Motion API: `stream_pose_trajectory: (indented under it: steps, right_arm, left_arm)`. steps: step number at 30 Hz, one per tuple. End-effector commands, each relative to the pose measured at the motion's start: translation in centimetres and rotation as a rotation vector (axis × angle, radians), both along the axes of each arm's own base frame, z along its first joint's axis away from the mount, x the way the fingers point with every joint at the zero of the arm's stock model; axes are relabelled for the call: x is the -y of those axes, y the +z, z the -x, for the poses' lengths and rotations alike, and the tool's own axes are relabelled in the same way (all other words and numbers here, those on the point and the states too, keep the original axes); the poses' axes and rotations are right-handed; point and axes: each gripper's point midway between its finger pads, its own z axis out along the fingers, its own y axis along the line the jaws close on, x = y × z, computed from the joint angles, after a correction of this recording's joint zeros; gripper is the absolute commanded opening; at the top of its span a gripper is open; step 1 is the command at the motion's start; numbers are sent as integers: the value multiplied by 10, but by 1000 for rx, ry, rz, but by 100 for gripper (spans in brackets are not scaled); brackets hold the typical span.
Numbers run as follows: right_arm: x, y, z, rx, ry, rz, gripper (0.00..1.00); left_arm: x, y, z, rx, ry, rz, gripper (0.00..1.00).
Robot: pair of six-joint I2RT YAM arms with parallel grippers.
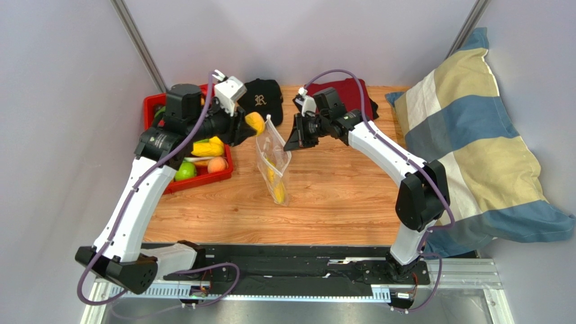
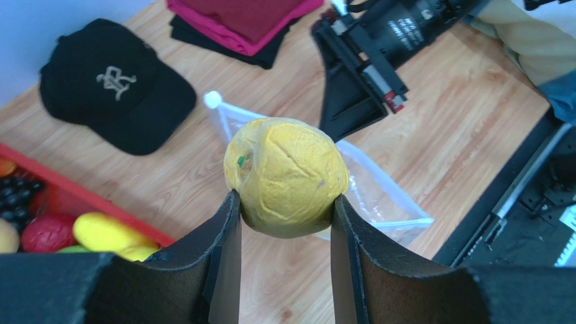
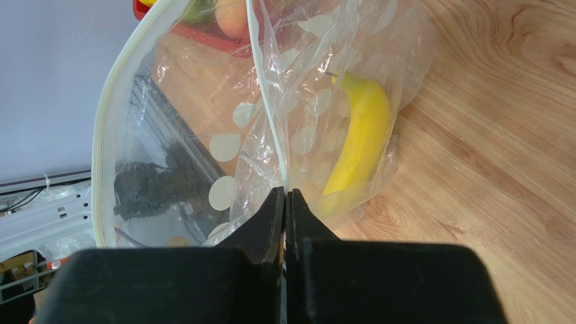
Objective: Place the food in the zip-top bag and seal the zipper
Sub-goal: Pick up the fake fruit from the bin, then place the fake fruit in the zipper food storage bag.
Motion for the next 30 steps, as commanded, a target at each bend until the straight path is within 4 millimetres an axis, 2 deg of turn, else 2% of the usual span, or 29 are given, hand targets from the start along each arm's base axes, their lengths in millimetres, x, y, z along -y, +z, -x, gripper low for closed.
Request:
stream_pose_trajectory:
  steps: [1, 3, 6, 7, 8, 9, 10, 11, 12, 13, 14, 16, 17, 18, 22, 23, 25, 26, 27, 29, 30]
  right_arm:
    - [-3, 27, -3, 83, 4, -20, 0]
    - [-2, 30, -3, 88, 3, -20, 0]
    - [-1, 34, -2, 96, 3, -19, 0]
    - [0, 37, -2, 104, 3, -21, 0]
    - [1, 38, -2, 107, -1, -20, 0]
    - [1, 37, -3, 111, -4, -12, 0]
    - [2, 38, -3, 117, -8, -10, 0]
    - [4, 39, -2, 117, -11, -4, 0]
    - [5, 38, -4, 123, -17, 3, 0]
    - [6, 38, -4, 125, -17, 7, 0]
    - [6, 38, -4, 129, -20, 10, 0]
    - [8, 38, -5, 141, -23, 20, 0]
    - [8, 37, -7, 144, -27, 24, 0]
    - [8, 38, -6, 145, -25, 27, 0]
    - [10, 42, -7, 166, -16, 45, 0]
    - [11, 42, -7, 168, -14, 46, 0]
    - [12, 44, -6, 178, -11, 47, 0]
    - [12, 45, -5, 179, -7, 46, 0]
    - [12, 45, -4, 182, -4, 45, 0]
    - [13, 44, -2, 181, 5, 47, 0]
    - [12, 45, -2, 185, 10, 43, 0]
  left_arm:
    - [36, -21, -3, -74, -92, -13, 22]
    - [45, -35, -5, -100, -111, -42, 24]
    - [52, -57, -3, -178, -122, -81, 44]
    - [49, -60, -4, -197, -102, -90, 59]
    - [43, -63, -7, -206, -67, -105, 66]
    - [38, -55, -7, -192, -54, -77, 72]
    - [34, -55, -6, -223, -33, -23, 99]
    - [21, -42, -17, -198, 5, 59, 99]
    - [11, -30, -17, -169, 37, 97, 99]
    - [3, -31, -20, -164, 65, 105, 99]
    - [-15, -32, -29, -152, 129, 85, 99]
    - [-32, -44, -35, -151, 175, 43, 99]
    - [-48, -53, -42, -160, 224, 32, 99]
    - [-57, -70, -44, -194, 249, 23, 98]
    - [-94, -104, -63, -208, 294, -61, 94]
    - [-101, -119, -68, -246, 297, -91, 93]
    - [-119, -125, -74, -249, 275, -151, 90]
    - [-124, -139, -78, -283, 261, -189, 90]
    - [-130, -136, -84, -241, 216, -255, 90]
    - [-140, -157, -81, -301, 156, -343, 90]
    - [-146, -154, -86, -258, 107, -417, 89]
